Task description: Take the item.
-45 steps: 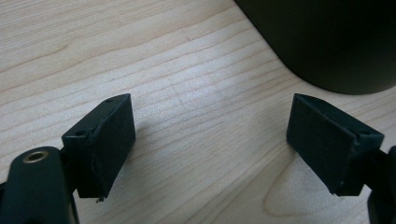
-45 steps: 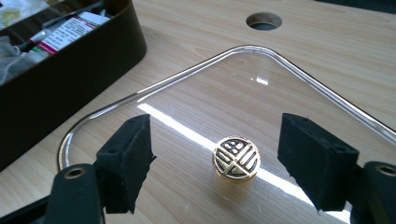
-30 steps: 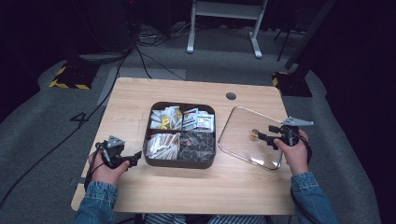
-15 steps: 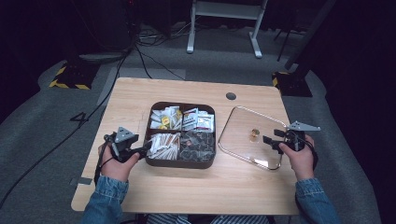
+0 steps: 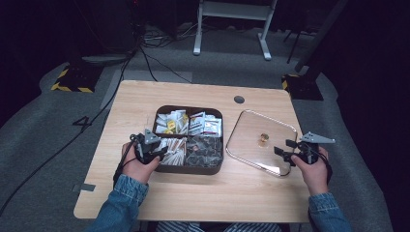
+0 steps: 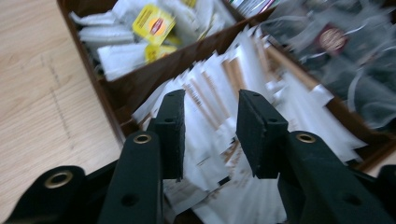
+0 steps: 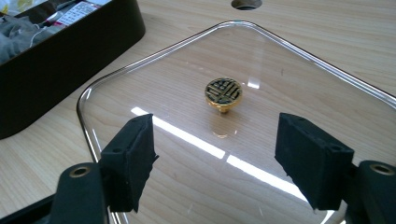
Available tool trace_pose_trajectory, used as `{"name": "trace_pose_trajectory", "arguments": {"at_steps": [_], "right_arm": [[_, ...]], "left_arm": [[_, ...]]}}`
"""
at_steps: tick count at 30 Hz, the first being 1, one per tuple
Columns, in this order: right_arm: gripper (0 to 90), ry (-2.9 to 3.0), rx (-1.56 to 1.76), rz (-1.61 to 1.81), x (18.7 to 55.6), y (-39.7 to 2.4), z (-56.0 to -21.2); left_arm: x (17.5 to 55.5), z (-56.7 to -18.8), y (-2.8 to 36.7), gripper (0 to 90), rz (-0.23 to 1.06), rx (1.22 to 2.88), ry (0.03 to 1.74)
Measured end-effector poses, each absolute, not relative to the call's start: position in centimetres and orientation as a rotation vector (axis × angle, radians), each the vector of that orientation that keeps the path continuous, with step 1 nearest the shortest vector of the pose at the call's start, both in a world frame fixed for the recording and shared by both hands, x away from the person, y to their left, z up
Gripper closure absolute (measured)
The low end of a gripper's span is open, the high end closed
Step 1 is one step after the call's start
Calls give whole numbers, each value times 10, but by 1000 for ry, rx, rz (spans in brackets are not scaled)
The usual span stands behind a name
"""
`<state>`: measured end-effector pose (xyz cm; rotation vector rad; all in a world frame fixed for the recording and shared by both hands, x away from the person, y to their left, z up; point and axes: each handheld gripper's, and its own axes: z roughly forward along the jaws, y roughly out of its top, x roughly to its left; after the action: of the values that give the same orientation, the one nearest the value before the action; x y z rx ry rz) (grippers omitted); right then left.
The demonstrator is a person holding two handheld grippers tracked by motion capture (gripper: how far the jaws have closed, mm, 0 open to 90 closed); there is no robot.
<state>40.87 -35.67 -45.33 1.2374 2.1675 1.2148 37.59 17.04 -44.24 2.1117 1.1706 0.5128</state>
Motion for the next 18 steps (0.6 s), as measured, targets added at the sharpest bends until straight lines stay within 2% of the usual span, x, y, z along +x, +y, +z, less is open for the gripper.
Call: {"name": "trace_pose_trajectory", "arguments": {"at_steps": [4,9,13,16,18], "right_arm": [[296,2186,1215,1209,406,-352,-454],[299,2182,1204,1213,405,-349,-454],[300,2188,1186,1212,405,-346,-454],[300,2193,1186,1208,406,-345,-454],[300,2198,1185,1207,406,-344,-455]], "left_arm": [[378,-444,169,660,543,2151,1206],[382,-449,169,814,520,2207,1219],[384,-452,169,790,533,2224,1240],[385,-456,168,727,524,2236,1258],[386,-457,169,738,519,2238,1261]]}}
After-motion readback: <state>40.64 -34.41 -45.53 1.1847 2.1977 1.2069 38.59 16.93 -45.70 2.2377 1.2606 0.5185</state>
